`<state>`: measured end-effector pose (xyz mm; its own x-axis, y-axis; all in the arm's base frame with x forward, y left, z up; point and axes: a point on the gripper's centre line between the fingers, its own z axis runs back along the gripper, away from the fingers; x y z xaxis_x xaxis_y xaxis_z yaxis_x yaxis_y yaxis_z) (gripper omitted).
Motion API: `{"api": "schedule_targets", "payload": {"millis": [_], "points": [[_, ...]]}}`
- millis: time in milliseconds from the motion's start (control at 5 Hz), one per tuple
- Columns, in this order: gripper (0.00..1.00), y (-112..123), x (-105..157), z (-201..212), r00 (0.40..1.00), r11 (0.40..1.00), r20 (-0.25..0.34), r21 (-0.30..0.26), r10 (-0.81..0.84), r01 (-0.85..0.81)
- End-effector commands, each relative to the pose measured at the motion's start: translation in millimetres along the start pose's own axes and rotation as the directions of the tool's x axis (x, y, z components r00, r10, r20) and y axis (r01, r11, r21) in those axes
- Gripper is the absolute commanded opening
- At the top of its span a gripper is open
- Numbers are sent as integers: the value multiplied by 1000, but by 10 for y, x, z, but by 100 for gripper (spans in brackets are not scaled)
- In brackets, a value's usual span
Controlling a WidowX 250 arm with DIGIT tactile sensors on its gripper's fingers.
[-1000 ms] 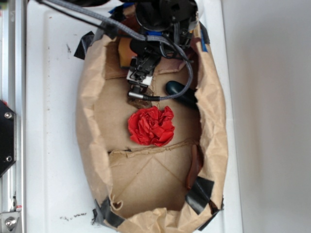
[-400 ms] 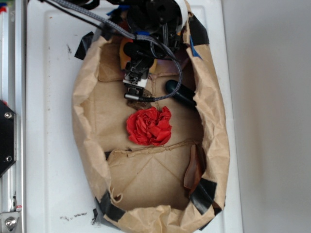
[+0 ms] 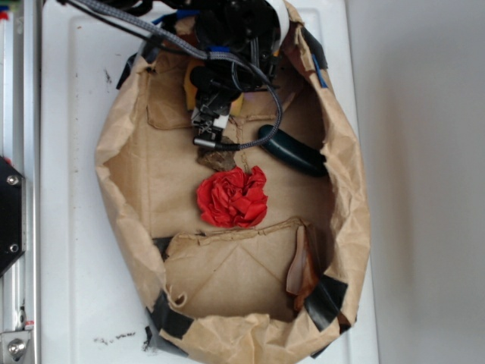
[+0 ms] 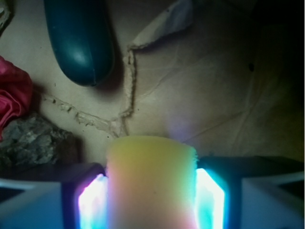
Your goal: Grab the green sponge.
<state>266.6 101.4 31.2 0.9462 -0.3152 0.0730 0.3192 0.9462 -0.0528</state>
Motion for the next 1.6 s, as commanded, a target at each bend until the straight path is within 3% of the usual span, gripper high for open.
{"api": "schedule_targets", "payload": {"millis": [0,200,400,600,800,1000,1200,1400], "points": [[0,29,80,139,999,1000,36,27,-3,2],[0,-121,65,354,995,1000,95,2,-18,18],[0,-559,42,821,980,996,189,-43,-63,72],[0,-832,3,1257,968,997,249,-64,-23,40],[0,-924,124,1438,959,982,222,29,178,-189],[0,-907,196,1623,904,913,165,47,394,-406],[0,-889,233,1661,881,886,152,58,448,-461],[0,-863,289,1625,894,896,104,39,437,-442]]}}
